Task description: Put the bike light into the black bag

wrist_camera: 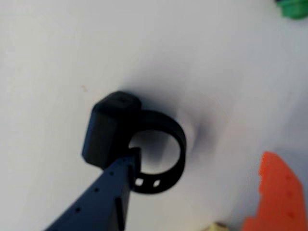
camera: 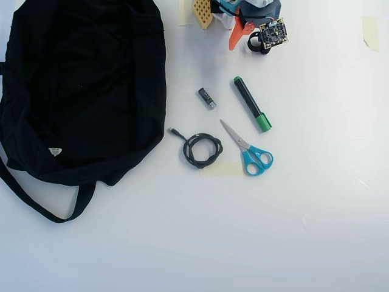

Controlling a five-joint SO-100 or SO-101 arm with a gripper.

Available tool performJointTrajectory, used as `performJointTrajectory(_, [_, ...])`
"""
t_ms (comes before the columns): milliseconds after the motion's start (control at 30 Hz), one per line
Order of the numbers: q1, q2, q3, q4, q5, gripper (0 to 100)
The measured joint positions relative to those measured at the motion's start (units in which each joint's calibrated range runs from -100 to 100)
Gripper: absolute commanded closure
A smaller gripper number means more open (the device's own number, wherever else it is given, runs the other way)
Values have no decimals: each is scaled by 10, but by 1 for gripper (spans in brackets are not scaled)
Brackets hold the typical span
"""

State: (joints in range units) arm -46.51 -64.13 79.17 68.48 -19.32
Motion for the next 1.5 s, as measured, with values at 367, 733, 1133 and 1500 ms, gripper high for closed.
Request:
performJointTrajectory(367, [1,-1,50,-59,0,98])
performJointTrajectory(733, [1,0,40,-50,-2,98])
performJointTrajectory(1133, [1,0,-93,58,1,98])
performJointTrajectory(1500, [5,85,-217,74,15,98])
